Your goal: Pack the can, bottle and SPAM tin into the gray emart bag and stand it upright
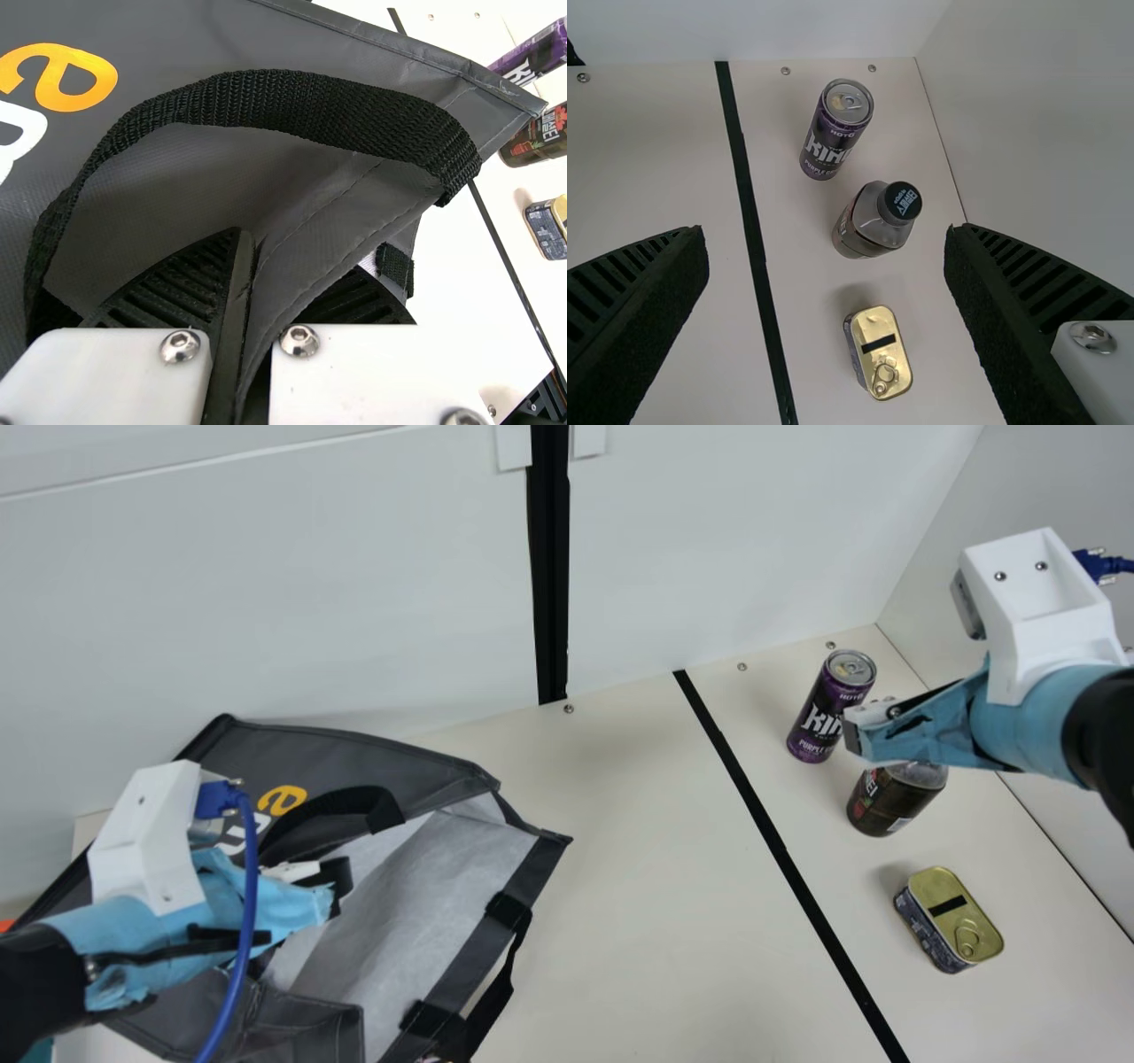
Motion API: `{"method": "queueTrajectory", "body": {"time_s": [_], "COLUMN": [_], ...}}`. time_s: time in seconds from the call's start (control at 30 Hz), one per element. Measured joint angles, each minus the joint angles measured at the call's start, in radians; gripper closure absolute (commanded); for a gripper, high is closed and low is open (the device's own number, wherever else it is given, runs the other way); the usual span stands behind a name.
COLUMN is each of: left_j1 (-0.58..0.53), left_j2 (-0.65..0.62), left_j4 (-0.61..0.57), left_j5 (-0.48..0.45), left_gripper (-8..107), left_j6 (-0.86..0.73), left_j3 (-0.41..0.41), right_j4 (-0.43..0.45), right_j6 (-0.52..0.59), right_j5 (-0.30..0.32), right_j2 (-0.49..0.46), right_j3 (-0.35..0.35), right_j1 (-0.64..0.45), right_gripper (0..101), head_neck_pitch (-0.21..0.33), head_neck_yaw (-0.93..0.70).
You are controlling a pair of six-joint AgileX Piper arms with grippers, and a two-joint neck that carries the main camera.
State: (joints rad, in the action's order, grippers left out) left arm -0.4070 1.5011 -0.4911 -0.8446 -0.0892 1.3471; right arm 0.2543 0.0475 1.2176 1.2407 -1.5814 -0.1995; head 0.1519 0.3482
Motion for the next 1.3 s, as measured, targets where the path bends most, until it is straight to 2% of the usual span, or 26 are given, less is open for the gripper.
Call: {"method": "queueTrajectory", "body": {"time_s": [0.2,0.4,0.7,1.3], "left_j1": [0.0,0.0,0.0,0.0], "left_j2": [0.0,0.0,0.0,0.0], "left_j4": [0.0,0.0,0.0,0.0], "left_j5": [0.0,0.0,0.0,0.0], "left_gripper": [107,107,107,107], "left_j6": [0.0,0.0,0.0,0.0], "left_j3": [0.0,0.0,0.0,0.0], "right_j4": [0.039,0.056,0.042,-0.06], "right_j6": [-0.086,-0.119,-0.104,-0.015], "right_j5": [0.0,0.002,0.002,0.002], "right_j2": [0.028,0.058,0.12,0.276], "right_j3": [0.002,-0.01,-0.057,-0.182], "right_j1": [0.024,0.027,-0.009,-0.102], "right_gripper": [6,6,6,6], "head_neck_pitch": [0.0,0.0,0.0,0.0], "head_neck_yaw": [-0.002,-0.002,0.0,0.0]}}
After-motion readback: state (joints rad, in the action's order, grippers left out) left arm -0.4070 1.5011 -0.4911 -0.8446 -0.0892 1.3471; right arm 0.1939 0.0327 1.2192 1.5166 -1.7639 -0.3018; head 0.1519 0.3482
